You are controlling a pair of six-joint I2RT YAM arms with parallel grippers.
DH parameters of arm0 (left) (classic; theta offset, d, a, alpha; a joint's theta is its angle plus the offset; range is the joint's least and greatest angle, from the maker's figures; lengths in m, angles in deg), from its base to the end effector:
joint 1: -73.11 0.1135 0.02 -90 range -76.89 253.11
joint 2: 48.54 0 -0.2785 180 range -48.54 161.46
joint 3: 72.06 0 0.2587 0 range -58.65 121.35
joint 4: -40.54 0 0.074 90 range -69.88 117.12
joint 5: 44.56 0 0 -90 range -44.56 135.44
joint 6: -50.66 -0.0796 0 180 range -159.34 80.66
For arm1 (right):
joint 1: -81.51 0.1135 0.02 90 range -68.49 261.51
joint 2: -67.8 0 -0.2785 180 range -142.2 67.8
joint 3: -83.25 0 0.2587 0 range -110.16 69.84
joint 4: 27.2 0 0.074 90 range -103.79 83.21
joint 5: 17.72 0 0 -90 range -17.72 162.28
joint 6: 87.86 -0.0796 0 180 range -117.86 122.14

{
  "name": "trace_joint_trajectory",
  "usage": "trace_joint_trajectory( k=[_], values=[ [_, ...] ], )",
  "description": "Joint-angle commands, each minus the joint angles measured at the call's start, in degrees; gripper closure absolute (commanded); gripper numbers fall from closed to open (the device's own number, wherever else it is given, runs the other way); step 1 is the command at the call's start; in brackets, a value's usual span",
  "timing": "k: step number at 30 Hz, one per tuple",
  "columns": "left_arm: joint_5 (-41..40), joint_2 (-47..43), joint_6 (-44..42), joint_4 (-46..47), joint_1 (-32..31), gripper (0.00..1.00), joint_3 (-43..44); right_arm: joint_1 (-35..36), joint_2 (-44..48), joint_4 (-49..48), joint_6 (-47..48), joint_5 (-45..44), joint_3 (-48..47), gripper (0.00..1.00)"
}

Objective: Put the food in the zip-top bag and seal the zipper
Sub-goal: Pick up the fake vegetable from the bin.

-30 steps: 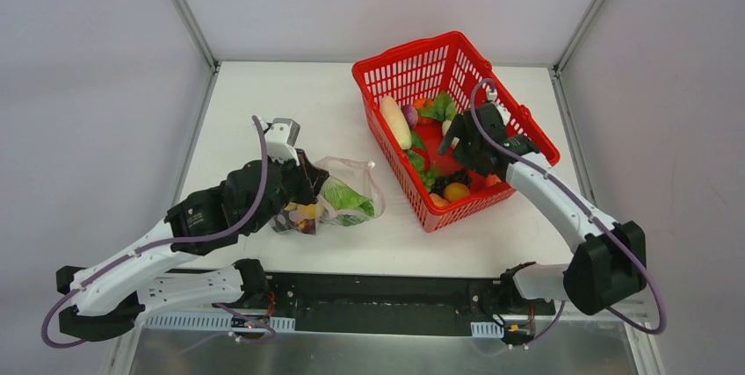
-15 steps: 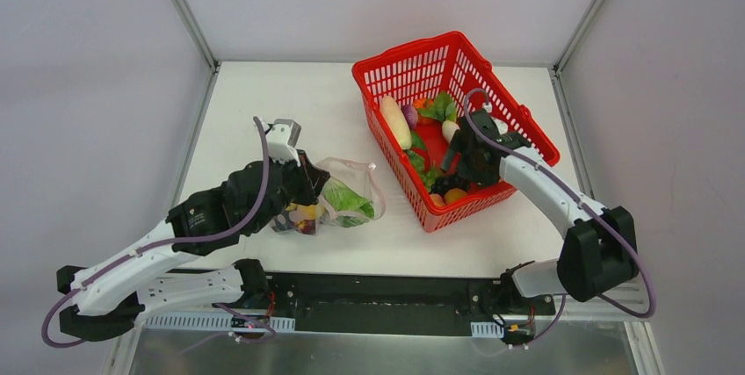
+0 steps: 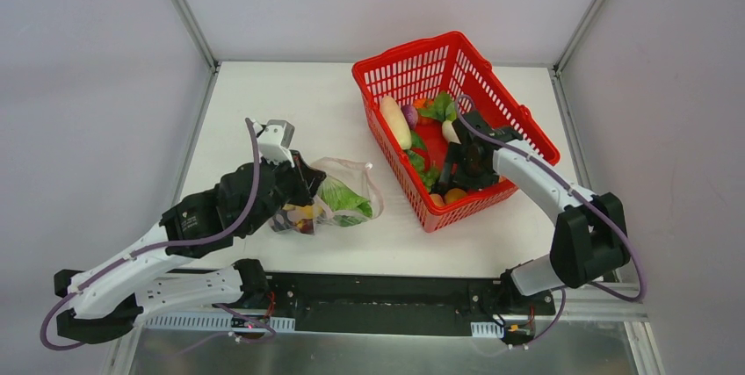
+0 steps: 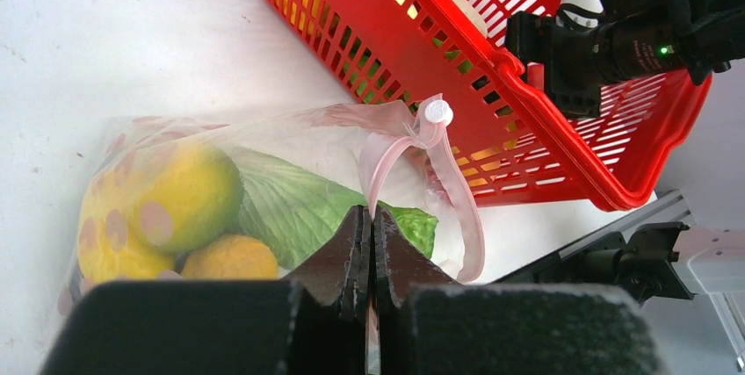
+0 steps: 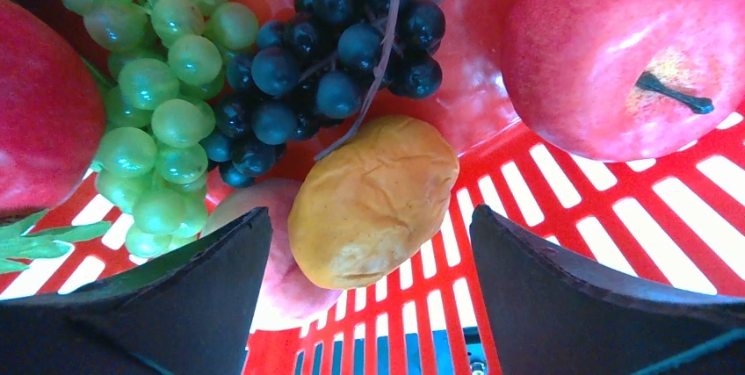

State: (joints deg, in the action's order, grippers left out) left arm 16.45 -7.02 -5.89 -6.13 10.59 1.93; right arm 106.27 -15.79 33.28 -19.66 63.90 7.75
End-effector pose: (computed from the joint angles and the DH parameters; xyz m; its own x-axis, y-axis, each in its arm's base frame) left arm 0.1122 -0.1321 0.4018 -0.4027 -0.2707 -0.8744 0.4042 0.8045 -0.4352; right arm 0.2780 0.1155 0.2117 -0.9208 -0.0201 -0.3896 -0.0259 0.9996 0.0097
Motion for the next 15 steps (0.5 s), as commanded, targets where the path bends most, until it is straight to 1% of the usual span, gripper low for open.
trace_joint_trajectory(
  k=[1, 3, 7, 11, 15],
  values=[
    [-0.84, -0.87, -0.67, 2.39, 0.54, 1.00, -0.29, -0.30, -1.23, 5.99, 1.82, 2.77, -0.85, 0.14],
    [-0.84, -0.85, -0.75, 2.49, 0.47, 1.00, -0.43, -0.31, -1.59, 5.87, 2.06, 5.31, -1.08, 0.14],
    [-0.72, -0.90, -0.76, 2.32, 0.52, 1.00, -0.57, -0.06, -3.21, 6.58, 1.93, 3.92, -1.04, 0.13],
    [-0.72, -0.93, -0.89, 2.44, 0.50, 1.00, -0.98, 0.57, -4.01, 6.40, 1.68, 4.87, -0.10, 0.13],
    [-0.63, -0.77, -1.10, 2.62, 0.48, 1.00, -1.18, 0.96, -6.60, 5.82, 1.64, 5.69, 0.48, 0.20]
  ],
)
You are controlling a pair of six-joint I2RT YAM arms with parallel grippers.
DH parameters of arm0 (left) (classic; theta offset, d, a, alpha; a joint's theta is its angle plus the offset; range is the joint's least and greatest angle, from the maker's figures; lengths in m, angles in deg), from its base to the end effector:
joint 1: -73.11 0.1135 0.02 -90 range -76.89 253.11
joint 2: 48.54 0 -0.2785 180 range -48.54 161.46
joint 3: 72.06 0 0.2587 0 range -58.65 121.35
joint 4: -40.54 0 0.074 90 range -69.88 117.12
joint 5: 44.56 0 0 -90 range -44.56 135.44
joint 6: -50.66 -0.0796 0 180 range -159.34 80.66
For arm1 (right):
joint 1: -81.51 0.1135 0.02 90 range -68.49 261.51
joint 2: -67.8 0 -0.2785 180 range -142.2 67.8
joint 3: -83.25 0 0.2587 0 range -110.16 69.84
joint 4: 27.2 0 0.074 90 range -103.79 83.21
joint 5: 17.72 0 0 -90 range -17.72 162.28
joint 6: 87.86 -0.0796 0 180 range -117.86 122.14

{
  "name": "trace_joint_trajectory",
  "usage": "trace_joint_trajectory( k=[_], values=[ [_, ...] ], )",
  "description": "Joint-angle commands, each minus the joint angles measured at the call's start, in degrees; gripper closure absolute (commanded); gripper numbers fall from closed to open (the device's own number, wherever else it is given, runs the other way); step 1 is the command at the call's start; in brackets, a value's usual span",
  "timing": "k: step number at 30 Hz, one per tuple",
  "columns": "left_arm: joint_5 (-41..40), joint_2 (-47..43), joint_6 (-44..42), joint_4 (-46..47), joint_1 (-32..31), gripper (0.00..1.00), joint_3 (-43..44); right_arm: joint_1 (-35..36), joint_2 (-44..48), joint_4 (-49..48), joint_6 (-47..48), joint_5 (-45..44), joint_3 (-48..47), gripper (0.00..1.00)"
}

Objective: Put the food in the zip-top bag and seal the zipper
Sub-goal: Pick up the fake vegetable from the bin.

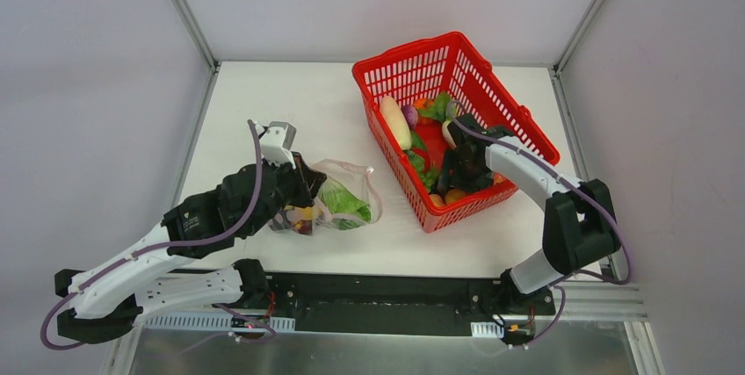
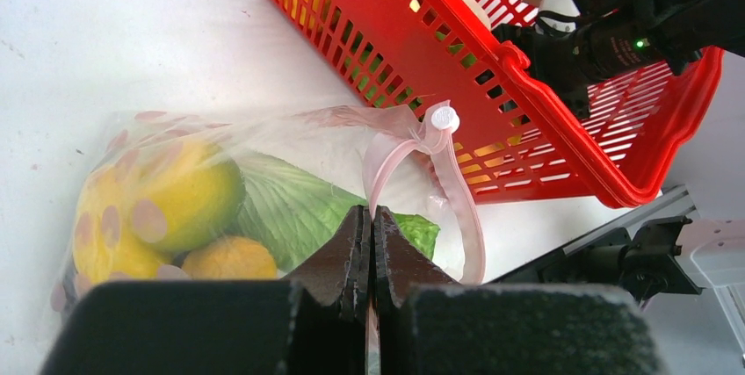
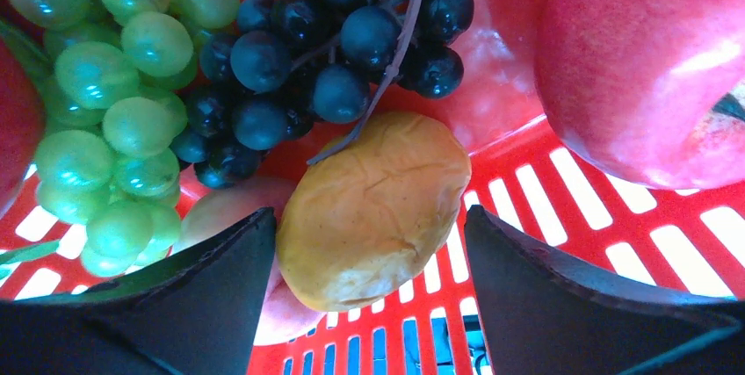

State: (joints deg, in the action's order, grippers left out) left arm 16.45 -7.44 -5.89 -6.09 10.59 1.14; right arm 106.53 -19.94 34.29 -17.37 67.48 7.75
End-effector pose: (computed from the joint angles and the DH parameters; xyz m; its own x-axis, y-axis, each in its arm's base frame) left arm 0.1119 -0.1315 0.3980 -0.4050 -0.2662 -0.8747 0.4030 0.8067 -0.4321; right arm 0.2790 0.1229 0.1898 -0.9536 -0.0778 -0.2909 -0.0867 0.9961 0.0179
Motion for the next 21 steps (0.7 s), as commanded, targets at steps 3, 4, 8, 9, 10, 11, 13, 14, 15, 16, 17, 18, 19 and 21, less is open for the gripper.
trace_joint_trajectory(
  k=[3, 4, 8, 9, 10, 11, 13, 14, 15, 16, 17, 18, 19, 21],
  values=[
    [-0.48, -0.25, -1.40, 2.78, 0.50, 1.00, -0.30, 1.06, -3.96, 5.32, -1.30, -0.03, 0.13, 0.26],
    [-0.43, -0.11, -1.59, 2.53, 0.48, 1.00, -0.01, 1.14, -4.27, 5.54, -1.36, -1.20, 0.25, 0.26],
    [-0.87, -0.43, -1.90, 1.87, 0.55, 1.00, 0.50, 1.22, -4.73, 6.28, -1.85, -4.25, -0.05, 0.38],
    [-0.93, -0.62, -1.90, 2.18, 0.52, 1.00, 0.22, 1.26, -4.47, 6.18, -1.88, -4.56, -0.12, 0.44],
    [-0.97, -0.71, -1.83, 2.37, 0.46, 1.00, -0.15, 1.22, -4.15, 6.05, -2.12, -4.95, -0.18, 0.48],
    [-0.98, -0.70, -1.75, 2.51, 0.55, 1.00, -0.25, 1.21, -3.78, 5.87, -2.13, -5.17, -0.39, 0.54],
    [-0.85, -0.60, -1.56, 2.54, 0.51, 1.00, -0.21, 1.26, -3.09, 5.70, -1.99, -5.71, -1.45, 0.59],
    [-0.73, -0.52, -1.55, 2.47, 0.53, 1.00, -0.07, 1.20, -2.61, 5.71, -2.09, -6.18, -2.32, 0.60],
    [-0.58, -0.42, -1.55, 2.41, 0.53, 1.00, 0.05, 1.20, -2.06, 5.71, -2.18, -6.22, -3.63, 0.60],
    [-0.59, -0.48, -1.55, 2.30, 0.54, 1.00, 0.09, 1.23, -1.29, 5.65, -2.12, -6.05, -4.71, 0.63],
    [-0.56, -0.46, -1.55, 2.26, 0.50, 1.00, 0.07, 1.21, -0.24, 5.44, -2.24, -5.91, -5.92, 0.64],
    [-0.54, -0.43, -1.51, 2.27, 0.52, 1.00, 0.06, 1.26, 0.92, 5.07, -2.69, -5.79, -7.06, 0.65],
    [-0.54, -0.47, -1.47, 2.27, 0.47, 1.00, 0.09, 1.25, 2.32, 4.26, -2.83, -5.46, -7.85, 0.65],
    [-0.57, -0.43, -1.38, 2.32, 0.48, 1.00, -0.02, 1.18, 4.92, 2.06, -3.28, -5.68, -8.83, 0.65]
  ],
)
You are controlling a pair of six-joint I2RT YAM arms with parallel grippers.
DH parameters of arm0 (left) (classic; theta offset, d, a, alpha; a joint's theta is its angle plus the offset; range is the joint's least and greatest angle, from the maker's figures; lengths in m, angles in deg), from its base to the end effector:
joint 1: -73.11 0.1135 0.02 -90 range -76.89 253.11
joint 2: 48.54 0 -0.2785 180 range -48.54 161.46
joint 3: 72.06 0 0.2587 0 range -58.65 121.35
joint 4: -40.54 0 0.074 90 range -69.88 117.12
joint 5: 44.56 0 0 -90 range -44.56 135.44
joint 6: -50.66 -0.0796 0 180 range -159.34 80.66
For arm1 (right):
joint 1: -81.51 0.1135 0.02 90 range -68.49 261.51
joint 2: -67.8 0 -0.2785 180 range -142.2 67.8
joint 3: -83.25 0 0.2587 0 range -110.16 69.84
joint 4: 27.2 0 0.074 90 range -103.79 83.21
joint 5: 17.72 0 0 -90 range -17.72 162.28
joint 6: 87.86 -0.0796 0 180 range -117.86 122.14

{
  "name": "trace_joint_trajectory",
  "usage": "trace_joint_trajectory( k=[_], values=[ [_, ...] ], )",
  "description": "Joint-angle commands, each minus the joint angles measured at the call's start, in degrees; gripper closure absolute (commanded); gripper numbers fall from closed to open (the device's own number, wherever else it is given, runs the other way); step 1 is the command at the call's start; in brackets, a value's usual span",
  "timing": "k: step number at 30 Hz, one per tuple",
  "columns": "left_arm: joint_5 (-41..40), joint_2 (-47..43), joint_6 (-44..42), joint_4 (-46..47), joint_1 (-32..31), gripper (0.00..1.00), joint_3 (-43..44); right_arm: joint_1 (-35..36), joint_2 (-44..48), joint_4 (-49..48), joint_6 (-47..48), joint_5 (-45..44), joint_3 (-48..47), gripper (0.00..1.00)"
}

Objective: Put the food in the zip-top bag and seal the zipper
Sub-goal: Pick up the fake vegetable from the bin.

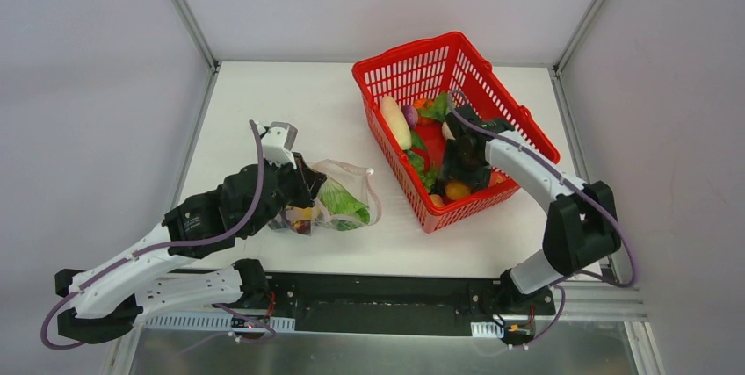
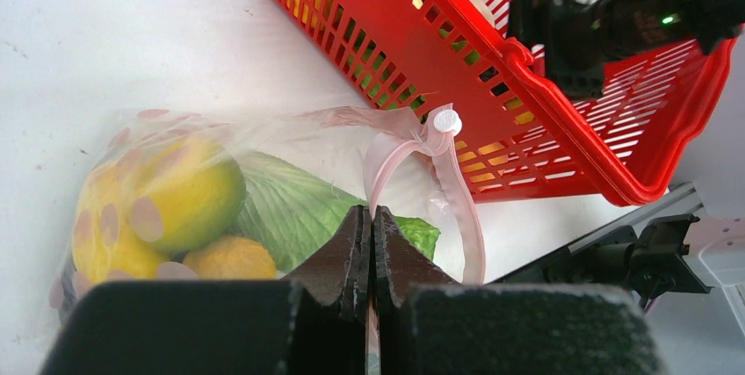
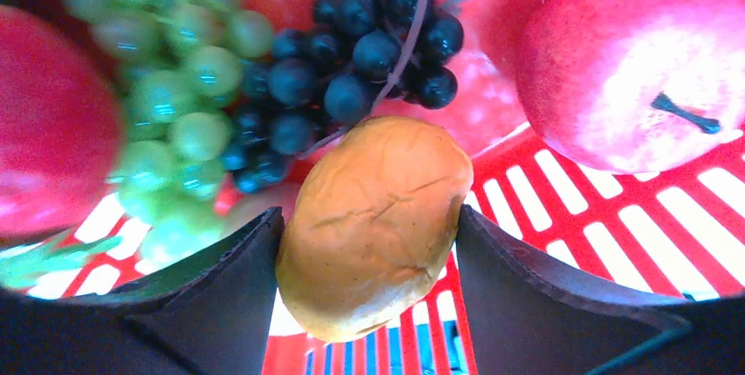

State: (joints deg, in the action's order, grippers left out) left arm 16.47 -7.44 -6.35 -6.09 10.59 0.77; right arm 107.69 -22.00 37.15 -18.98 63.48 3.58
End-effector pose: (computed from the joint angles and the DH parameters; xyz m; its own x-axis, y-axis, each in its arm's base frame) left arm 0.1122 -0.1321 0.3957 -0.4045 -0.2546 -0.8784 0.4053 0.8111 -0.4217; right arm 0.2876 0.1278 0.1994 -0.9505 -0.0705 -0.3027 -0.0609 0.9973 -0.0411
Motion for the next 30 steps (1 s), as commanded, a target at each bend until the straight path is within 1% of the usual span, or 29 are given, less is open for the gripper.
trace_joint_trajectory(
  k=[1, 7, 13, 16, 18, 22, 24, 30],
  values=[
    [-0.59, -0.36, -0.91, 2.47, 0.48, 1.00, 0.34, 0.01, 7.72, -2.02, -1.70, -2.26, -4.79, 0.64],
    [0.05, 0.77, -0.68, 2.28, 0.53, 1.00, 0.97, -0.72, 7.28, -6.61, -1.37, -4.27, -4.06, 0.64],
    [-0.21, 1.01, 0.07, 2.49, 0.49, 1.00, 0.45, -0.91, 11.56, -14.05, -2.35, 0.09, 0.62, 0.64],
    [-0.05, 1.62, 0.37, 2.79, 0.51, 1.00, 0.13, -1.01, 13.79, -16.30, -3.63, 2.38, 1.68, 0.64],
    [0.14, 2.04, 0.40, 2.68, 0.52, 1.00, 0.36, -0.97, 17.64, -19.29, -5.19, 3.68, 3.63, 0.64],
    [0.04, 2.44, 0.24, 2.76, 0.56, 1.00, 0.45, -0.99, 26.86, -29.42, -5.85, 7.66, 10.83, 0.62],
    [0.12, 2.61, 0.10, 2.89, 0.49, 1.00, 0.56, -1.03, 29.00, -30.42, -5.40, 7.99, 11.61, 0.62],
    [0.38, 2.84, 0.31, 3.23, 0.54, 1.00, 0.39, -1.00, 31.05, -29.40, -3.16, 8.33, 10.99, 0.61]
  ],
)
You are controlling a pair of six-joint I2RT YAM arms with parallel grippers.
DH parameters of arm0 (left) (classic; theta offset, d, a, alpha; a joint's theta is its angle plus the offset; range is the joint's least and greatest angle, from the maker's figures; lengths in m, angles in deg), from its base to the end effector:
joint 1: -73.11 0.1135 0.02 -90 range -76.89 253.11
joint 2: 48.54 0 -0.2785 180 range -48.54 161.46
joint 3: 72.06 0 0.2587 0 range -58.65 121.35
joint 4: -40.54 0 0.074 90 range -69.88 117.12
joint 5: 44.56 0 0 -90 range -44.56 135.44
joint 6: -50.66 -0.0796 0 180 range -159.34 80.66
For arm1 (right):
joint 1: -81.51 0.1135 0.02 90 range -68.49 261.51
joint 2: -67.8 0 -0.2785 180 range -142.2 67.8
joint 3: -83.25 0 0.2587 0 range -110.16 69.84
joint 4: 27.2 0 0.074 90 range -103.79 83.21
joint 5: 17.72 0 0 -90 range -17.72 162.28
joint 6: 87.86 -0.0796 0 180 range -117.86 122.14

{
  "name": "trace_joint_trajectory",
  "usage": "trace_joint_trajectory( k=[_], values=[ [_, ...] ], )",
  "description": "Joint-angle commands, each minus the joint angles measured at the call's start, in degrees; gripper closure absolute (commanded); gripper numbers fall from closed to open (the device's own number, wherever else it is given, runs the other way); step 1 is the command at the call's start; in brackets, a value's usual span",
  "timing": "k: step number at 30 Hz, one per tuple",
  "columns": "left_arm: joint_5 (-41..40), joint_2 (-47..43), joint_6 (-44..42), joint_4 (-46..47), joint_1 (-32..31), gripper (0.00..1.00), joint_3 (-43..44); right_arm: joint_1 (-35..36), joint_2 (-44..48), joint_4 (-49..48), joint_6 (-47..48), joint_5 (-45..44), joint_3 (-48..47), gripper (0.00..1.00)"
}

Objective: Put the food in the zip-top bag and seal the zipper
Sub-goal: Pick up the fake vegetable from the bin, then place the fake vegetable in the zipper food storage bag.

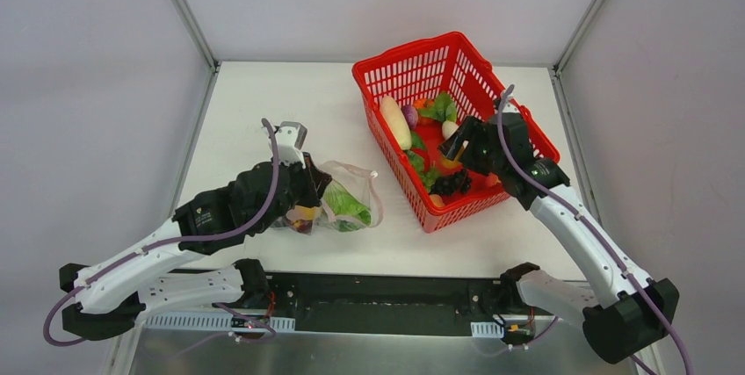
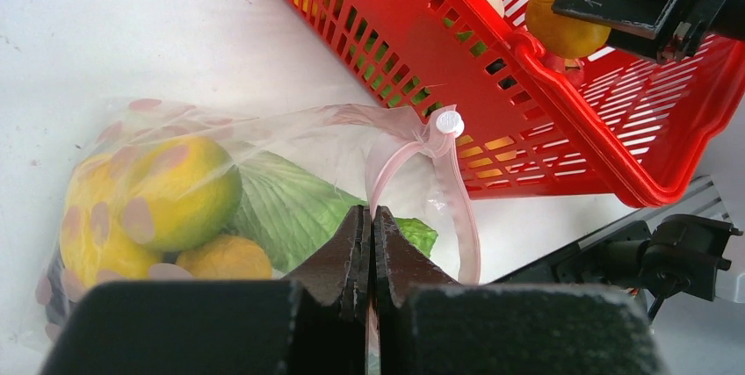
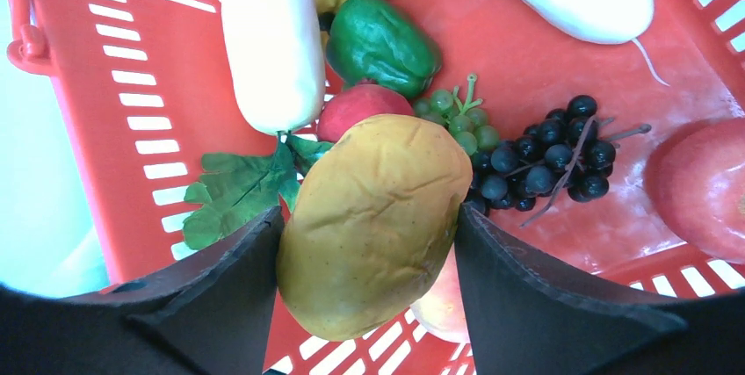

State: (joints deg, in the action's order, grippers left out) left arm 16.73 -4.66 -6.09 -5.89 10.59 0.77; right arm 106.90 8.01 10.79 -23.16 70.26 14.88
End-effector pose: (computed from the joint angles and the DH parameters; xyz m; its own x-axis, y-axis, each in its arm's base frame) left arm 0.1183 -0.1445 0.3886 -0.4266 -0.2219 -0.8768 0.3979 0.8245 -0.4023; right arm 0.2446 0.1130 0.3174 -0.5723 0.2011 -0.7950 -0.1727 0.9181 0.3566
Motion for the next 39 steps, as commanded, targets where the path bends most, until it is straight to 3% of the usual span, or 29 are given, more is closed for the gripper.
trace_joint_trajectory(
  k=[1, 14, 24, 28, 32, 39],
  values=[
    [0.21, 0.10, -0.01, 3.16, 0.53, 1.00, 0.31, -0.23, 1.46, -3.40, 1.17, 3.17, -0.12, 0.61],
    [-0.29, 0.67, -0.74, 2.87, 0.56, 1.00, 0.79, -0.20, 6.89, -8.50, 0.82, 13.81, -1.39, 0.62],
    [0.42, 2.29, -0.89, 3.16, 0.81, 1.00, 1.80, 0.58, 7.60, -15.23, 0.46, 40.49, -3.39, 0.62],
    [0.92, 2.67, -0.91, 3.56, 0.90, 1.00, 2.14, 3.37, 6.74, -18.07, 0.89, 46.36, -2.85, 0.62],
    [1.28, 2.70, -0.82, 3.84, 0.91, 1.00, 2.16, 9.51, 3.76, -15.87, 3.60, 46.75, -4.79, 0.62],
    [2.14, 2.57, -0.65, 4.44, 0.91, 1.00, 2.36, 21.23, -1.47, -15.74, 5.30, 34.74, -5.76, 0.62]
  ],
)
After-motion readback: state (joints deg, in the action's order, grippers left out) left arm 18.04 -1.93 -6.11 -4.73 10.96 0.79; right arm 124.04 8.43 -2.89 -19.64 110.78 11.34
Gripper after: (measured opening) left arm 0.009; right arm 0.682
